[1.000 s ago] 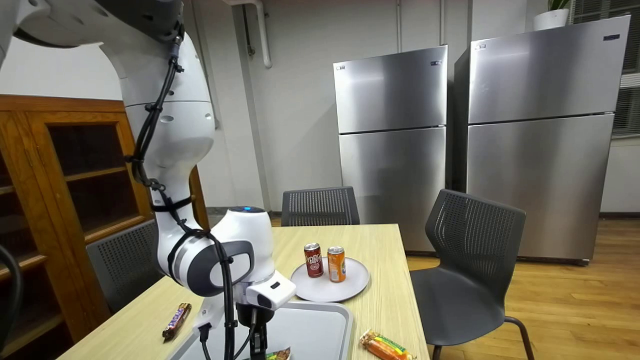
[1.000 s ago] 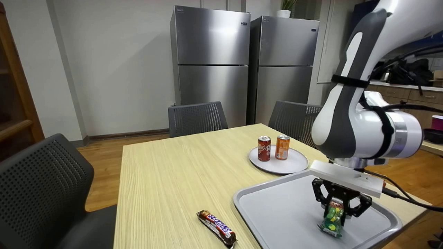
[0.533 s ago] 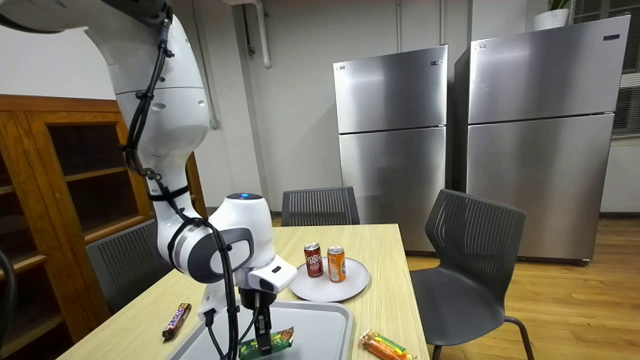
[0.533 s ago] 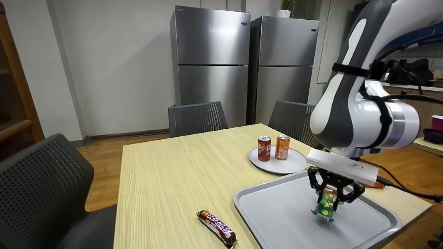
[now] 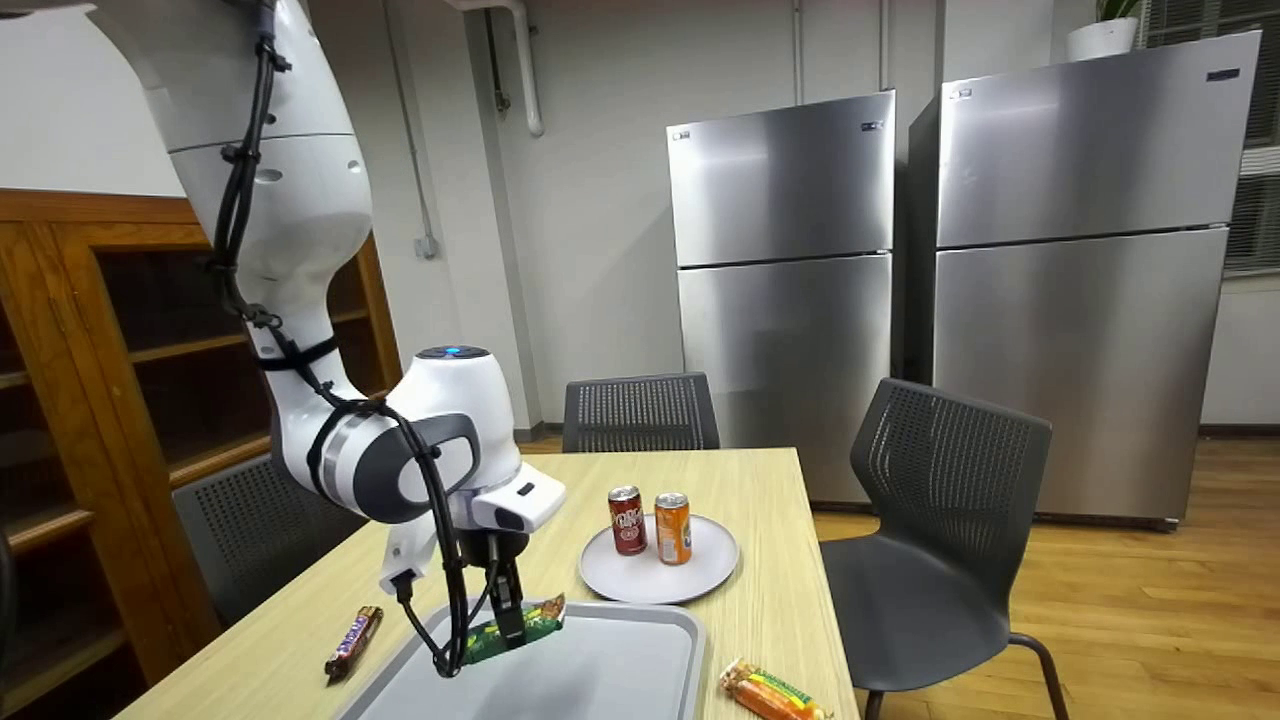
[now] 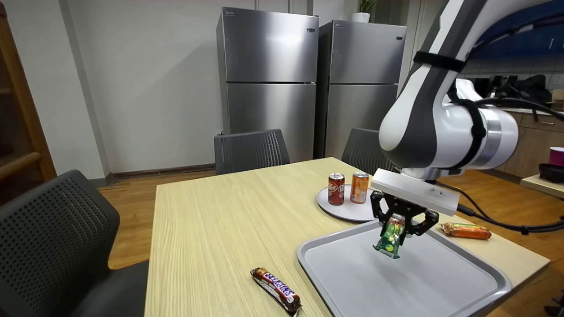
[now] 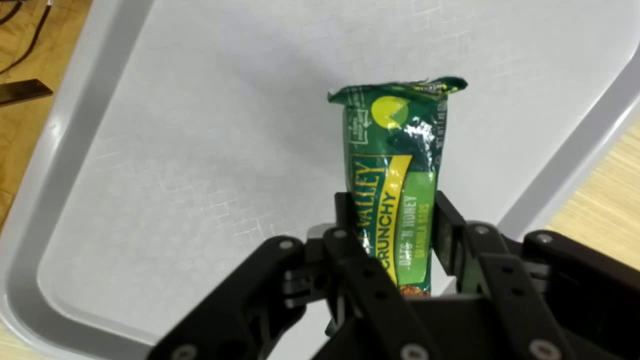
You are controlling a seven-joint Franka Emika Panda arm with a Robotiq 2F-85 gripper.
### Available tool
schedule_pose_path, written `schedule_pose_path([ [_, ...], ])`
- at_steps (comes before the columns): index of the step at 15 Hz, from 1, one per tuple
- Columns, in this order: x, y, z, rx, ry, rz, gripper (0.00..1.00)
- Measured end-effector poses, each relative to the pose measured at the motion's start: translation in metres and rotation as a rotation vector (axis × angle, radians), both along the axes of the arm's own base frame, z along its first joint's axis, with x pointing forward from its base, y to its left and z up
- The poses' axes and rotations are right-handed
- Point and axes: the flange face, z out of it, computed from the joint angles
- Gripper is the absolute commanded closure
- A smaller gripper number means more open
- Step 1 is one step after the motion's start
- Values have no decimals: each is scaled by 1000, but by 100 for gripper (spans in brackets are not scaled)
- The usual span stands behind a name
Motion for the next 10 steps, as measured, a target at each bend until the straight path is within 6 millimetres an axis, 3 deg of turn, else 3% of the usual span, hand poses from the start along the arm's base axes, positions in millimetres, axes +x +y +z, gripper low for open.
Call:
schedule_pose_path([
  [10,36,91,21,55,-86,184,85],
])
